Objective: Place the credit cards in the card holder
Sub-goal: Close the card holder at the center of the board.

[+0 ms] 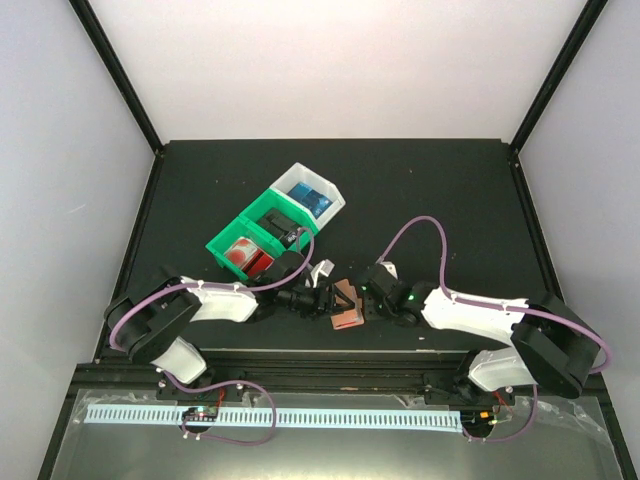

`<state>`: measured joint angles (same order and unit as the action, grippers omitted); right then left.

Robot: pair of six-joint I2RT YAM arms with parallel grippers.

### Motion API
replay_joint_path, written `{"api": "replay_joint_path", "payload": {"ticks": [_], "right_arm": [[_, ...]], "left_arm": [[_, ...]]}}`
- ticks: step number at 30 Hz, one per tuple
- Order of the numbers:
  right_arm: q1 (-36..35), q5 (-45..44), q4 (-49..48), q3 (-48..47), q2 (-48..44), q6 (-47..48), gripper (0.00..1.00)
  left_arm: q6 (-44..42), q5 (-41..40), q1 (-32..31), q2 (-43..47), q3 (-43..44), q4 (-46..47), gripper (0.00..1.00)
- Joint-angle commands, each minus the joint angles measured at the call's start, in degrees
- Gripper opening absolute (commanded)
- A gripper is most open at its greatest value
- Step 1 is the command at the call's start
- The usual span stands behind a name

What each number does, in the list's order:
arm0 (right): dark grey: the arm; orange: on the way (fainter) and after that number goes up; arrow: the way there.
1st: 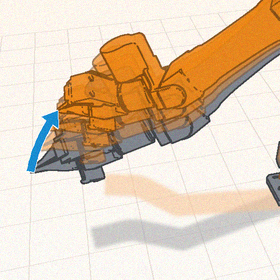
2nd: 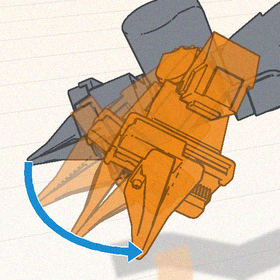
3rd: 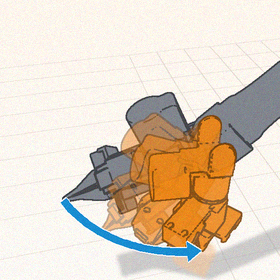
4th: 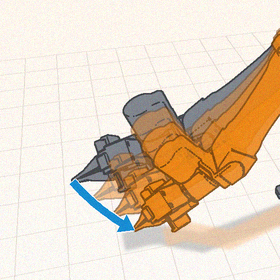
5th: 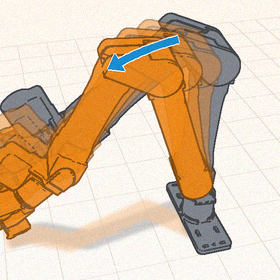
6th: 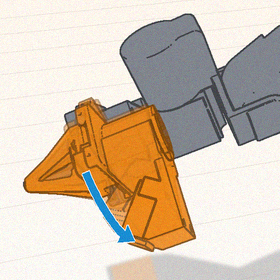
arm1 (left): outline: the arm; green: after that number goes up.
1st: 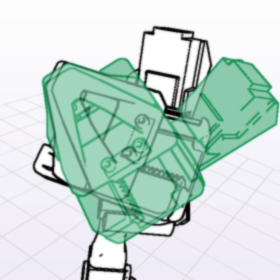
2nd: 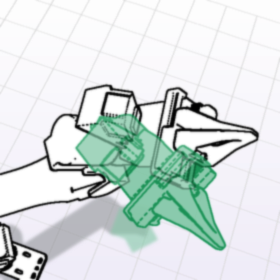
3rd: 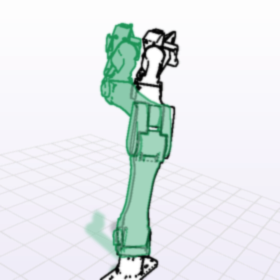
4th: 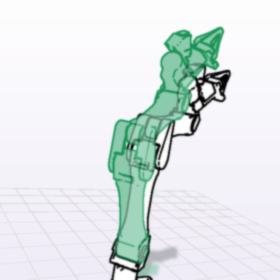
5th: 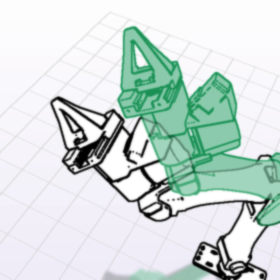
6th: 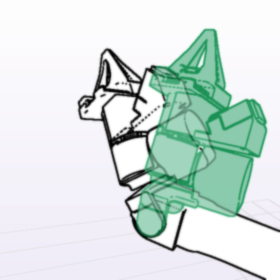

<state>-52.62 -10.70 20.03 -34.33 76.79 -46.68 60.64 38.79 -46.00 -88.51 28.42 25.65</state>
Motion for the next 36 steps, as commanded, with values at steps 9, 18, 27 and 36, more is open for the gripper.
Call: {"api": "replay_joint_path", "payload": {"ticks": [9,18,27,36], "right_arm": [[1.34,4.45,-3.43,0.72,1.36,3.77,0.36],[1.33,7.04,-3.66,1.59,-5.36,4.09,0.34],[1.31,15.97,-7.04,-0.50,3.50,7.21,0.29],[1.29,22.00,-11.80,0.72,7.80,3.52,0.14]], "left_arm": [[-8.68,-8.54,-2.30,-2.02,6.08,-15.28,0.25],[-9.72,-12.40,-2.90,-4.71,7.79,-20.47,0.18],[-10.99,-12.65,-2.97,-0.66,7.82,-22.51,0.21],[-9.80,-23.23,-2.89,8.24,6.08,-30.53,0.43]]}}
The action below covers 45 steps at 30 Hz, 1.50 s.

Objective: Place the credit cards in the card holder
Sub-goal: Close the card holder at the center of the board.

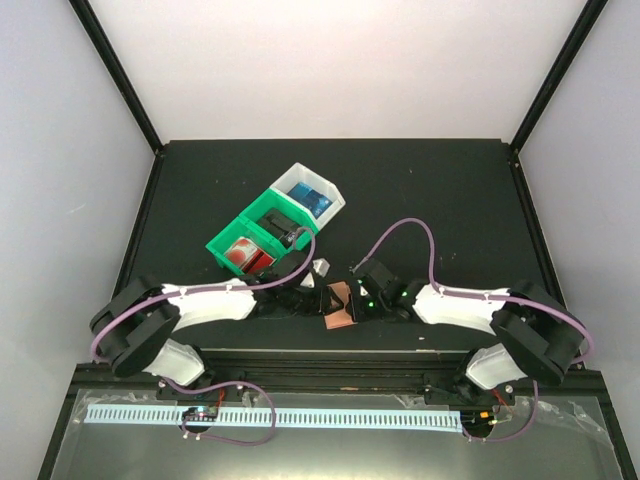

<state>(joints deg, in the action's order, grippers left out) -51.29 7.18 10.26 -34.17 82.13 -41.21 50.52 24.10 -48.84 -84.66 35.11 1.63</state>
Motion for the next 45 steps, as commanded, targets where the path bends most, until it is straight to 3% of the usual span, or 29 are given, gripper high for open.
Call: {"api": "replay_joint_path", "payload": {"ticks": [1,3,7,14,18,21,24,27,34,45], "right_arm": [[-0.09,4.80,-2.63,0.72,3.00,-2.86,0.14],[-0.12,5.99,-4.16,1.00,3.65,-5.24,0.14],[-1.33,6.94,-7.33,1.26,4.29,-9.76,0.14],[-3.00,6.28,-10.47,0.45,3.82,-11.88,0.14],[-2.90,1.59,-8.07,0.07,2.35,-7.37,0.18],[-2.88,-3.79,-5.04,-0.10,-1.02,-2.34,0.31],[-2.83,-8.35,-2.61,-0.08,-4.37,2.69,0.38],[-2.79,-11.22,-0.75,-0.15,-5.30,6.46,0.38],[-2.96,-8.38,0.16,-0.68,-2.53,14.52,0.38],[-5.97,-8.76,1.80,-5.15,5.72,18.88,0.38]], "left_arm": [[0.86,-11.33,-0.02,5.34,-1.03,-9.15,0.44],[1.78,-15.15,0.14,7.00,-2.48,-10.81,0.47],[2.08,-15.15,0.59,7.21,-4.75,-9.98,0.48],[1.34,-15.09,0.68,4.34,-4.11,-10.78,0.37],[-0.35,-15.20,0.57,2.59,-2.91,-14.09,0.35],[-2.19,-15.46,0.59,1.48,-2.86,-17.19,0.35],[-3.16,-16.60,0.59,1.00,-3.11,-19.46,0.33],[-4.02,-17.27,0.59,0.75,-2.85,-20.57,0.32],[-5.49,-17.54,0.58,-0.77,-1.25,-21.18,0.28],[-6.66,-16.78,0.59,-2.03,-0.57,-21.40,0.28]]}}
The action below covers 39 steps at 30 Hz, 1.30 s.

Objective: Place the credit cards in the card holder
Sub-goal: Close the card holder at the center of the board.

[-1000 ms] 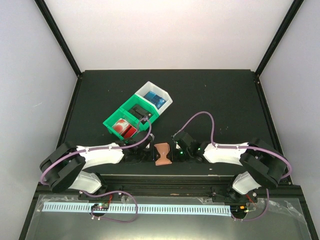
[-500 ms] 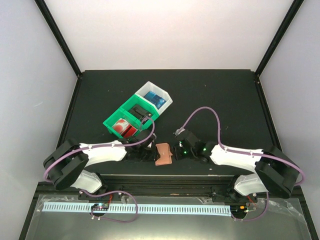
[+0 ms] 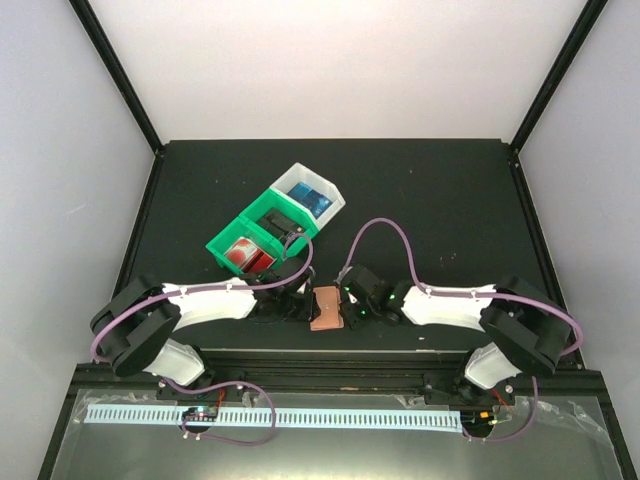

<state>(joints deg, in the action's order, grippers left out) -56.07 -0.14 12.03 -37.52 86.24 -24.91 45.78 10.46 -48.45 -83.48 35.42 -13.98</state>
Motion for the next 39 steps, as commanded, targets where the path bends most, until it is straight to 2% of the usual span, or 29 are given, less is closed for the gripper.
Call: {"api": "replay_joint_path", "payload": {"ticks": [1,6,14,18,22,25,28,32,39], "right_arm": [[-1.55,-2.09,-0.18,-2.17,2.08,2.66,0.38],[-2.48,-9.28,-1.60,-3.46,4.76,0.70,0.37],[-2.65,-25.80,-6.51,-1.66,6.93,-14.00,0.29],[-2.64,-35.03,1.23,-3.90,6.27,-25.12,0.30],[-2.52,-39.21,9.80,-5.27,4.42,-32.81,0.31],[-2.53,-37.00,10.44,-5.29,2.36,-30.52,0.33],[-2.34,-29.42,7.22,-4.40,-1.65,-24.44,0.35],[-0.14,-18.99,5.12,-3.20,-6.32,-20.83,0.38],[2.26,-12.15,3.71,-3.27,-6.65,-18.84,0.29]], "left_arm": [[-2.12,-2.92,0.17,-3.32,-0.88,-5.72,0.28],[-2.75,-2.45,0.19,-4.15,-1.05,-5.99,0.27],[-3.95,-1.29,-0.12,-6.51,-1.91,-6.00,0.23],[-3.70,-0.91,-0.16,-6.26,-2.81,-5.34,0.23],[-3.57,-1.28,-0.16,-5.13,-2.78,-5.37,0.23],[-3.56,-0.77,-0.21,-4.96,-2.40,-4.99,0.24],[-3.37,0.13,-0.18,-4.17,-1.84,-4.33,0.29],[-2.46,0.18,-0.17,-1.97,-0.43,-4.18,0.37],[0.33,0.15,-0.12,0.62,-0.37,-2.75,0.45]]}}
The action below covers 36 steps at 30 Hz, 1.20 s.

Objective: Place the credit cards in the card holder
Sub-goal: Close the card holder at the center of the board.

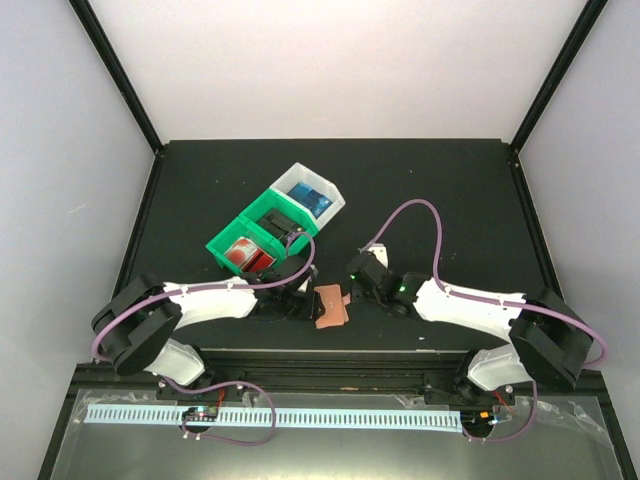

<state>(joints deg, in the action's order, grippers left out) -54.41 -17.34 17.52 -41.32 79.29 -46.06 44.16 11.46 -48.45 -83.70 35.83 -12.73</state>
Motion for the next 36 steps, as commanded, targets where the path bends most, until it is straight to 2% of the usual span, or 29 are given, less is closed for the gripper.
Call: {"api": "replay_joint_path", "payload": {"ticks": [1,4,8,16,26,36], "right_arm": [[0.62,6.21,-2.04,0.27,0.55,3.02,0.29],[0.65,9.00,-2.25,-0.54,1.57,4.60,0.34],[0.62,9.91,-1.78,-1.24,2.95,5.42,0.35],[0.62,9.32,-0.86,-2.07,4.47,5.28,0.23],[0.65,6.53,1.58,-3.97,5.91,5.15,0.22],[0.63,7.07,3.30,-5.26,7.23,4.99,0.12]], "left_arm": [[2.35,-0.52,-0.15,1.09,-1.01,-3.59,0.46],[3.38,0.36,-0.23,1.62,-1.82,-2.49,0.48],[3.98,0.94,-0.29,1.39,-2.56,-1.55,0.48],[5.12,0.81,-0.75,0.49,-3.42,-1.14,0.44],[5.42,-0.55,-1.83,-1.52,-3.32,-1.67,0.44],[5.43,-1.12,-2.07,-2.00,-3.06,-1.94,0.44]]}}
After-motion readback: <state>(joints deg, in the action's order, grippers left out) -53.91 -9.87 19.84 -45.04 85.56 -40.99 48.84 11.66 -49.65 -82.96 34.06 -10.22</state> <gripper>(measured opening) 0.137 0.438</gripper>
